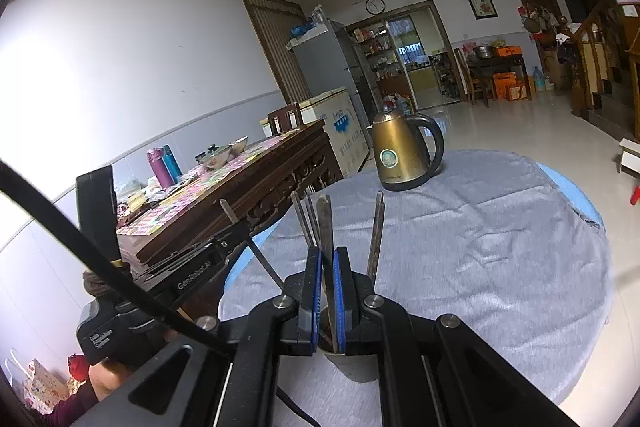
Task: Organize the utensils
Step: 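Push both chopsticks down into the metal cup with both tools, then open both tools and pull them back from the metal cup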
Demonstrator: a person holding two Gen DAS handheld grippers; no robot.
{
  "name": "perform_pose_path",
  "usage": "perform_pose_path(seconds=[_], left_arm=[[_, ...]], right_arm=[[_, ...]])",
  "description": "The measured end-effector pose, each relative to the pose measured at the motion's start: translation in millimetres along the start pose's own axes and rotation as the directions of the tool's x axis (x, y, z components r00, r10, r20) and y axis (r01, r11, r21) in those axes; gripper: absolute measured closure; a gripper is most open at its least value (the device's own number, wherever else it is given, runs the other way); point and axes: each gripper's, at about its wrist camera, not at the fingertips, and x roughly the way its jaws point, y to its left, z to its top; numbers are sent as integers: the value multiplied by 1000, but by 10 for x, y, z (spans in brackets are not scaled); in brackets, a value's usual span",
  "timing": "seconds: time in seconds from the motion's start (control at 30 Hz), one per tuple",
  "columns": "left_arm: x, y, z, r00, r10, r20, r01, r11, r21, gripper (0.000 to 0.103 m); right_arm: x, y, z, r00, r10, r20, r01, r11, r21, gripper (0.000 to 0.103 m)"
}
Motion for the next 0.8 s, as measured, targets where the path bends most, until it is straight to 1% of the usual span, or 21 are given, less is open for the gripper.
perform_pose_path(seconds=[0.43,0.8], left_arm=[[-30,3,-82,999,4,-36,-4,1000,4,96],[-55,15,-112,999,4,-47,-4,1000,3,95]], right_arm=[[73,5,-109,999,9,-41,-9,1000,16,96],[73,36,-137,999,12,-47,-11,1000,19,96]])
